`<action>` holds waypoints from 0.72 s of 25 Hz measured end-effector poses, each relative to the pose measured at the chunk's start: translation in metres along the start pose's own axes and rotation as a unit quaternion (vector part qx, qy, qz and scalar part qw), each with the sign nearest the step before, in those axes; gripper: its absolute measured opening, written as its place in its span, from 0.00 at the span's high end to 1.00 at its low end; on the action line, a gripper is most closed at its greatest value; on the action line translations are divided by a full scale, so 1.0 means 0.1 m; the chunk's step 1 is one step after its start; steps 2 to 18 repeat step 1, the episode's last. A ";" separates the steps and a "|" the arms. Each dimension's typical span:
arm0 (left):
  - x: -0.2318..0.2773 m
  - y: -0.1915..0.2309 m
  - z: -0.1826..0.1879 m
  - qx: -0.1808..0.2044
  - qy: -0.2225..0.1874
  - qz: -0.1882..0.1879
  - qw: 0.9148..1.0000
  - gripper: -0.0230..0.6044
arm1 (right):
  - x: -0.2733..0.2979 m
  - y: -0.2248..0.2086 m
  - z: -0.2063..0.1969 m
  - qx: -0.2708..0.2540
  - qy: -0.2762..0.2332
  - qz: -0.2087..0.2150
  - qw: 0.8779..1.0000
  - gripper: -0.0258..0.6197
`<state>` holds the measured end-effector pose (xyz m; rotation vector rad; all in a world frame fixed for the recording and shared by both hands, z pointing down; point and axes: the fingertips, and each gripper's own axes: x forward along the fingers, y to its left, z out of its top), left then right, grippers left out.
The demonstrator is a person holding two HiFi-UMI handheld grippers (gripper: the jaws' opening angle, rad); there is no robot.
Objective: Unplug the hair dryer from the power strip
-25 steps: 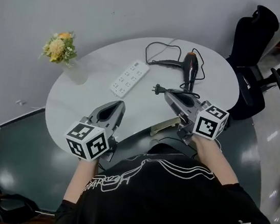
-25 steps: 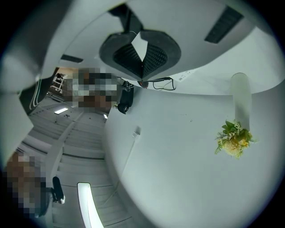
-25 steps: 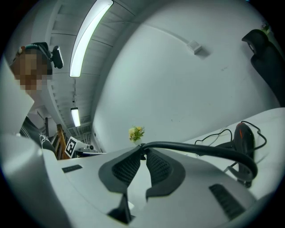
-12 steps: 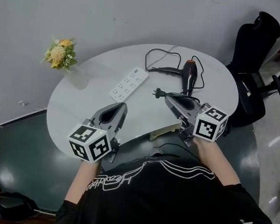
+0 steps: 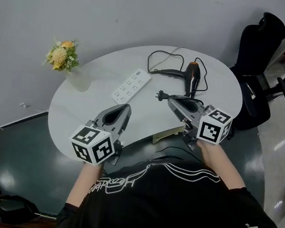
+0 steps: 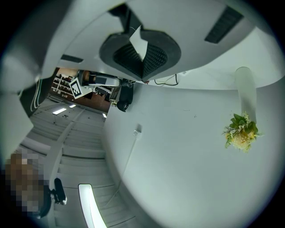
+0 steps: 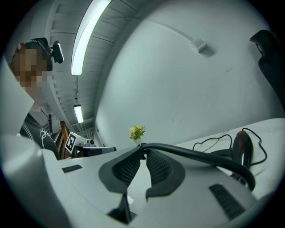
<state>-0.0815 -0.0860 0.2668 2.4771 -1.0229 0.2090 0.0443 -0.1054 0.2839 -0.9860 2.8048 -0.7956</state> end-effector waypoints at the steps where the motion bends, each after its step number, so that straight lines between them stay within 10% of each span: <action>1: 0.00 0.00 0.00 0.000 0.001 0.000 1.000 0.96 | 0.00 0.00 0.00 0.001 -0.001 0.000 1.000 0.92; 18: 0.00 0.00 0.00 0.000 0.001 0.000 1.000 0.96 | 0.00 0.00 0.00 0.001 -0.001 0.000 1.000 0.92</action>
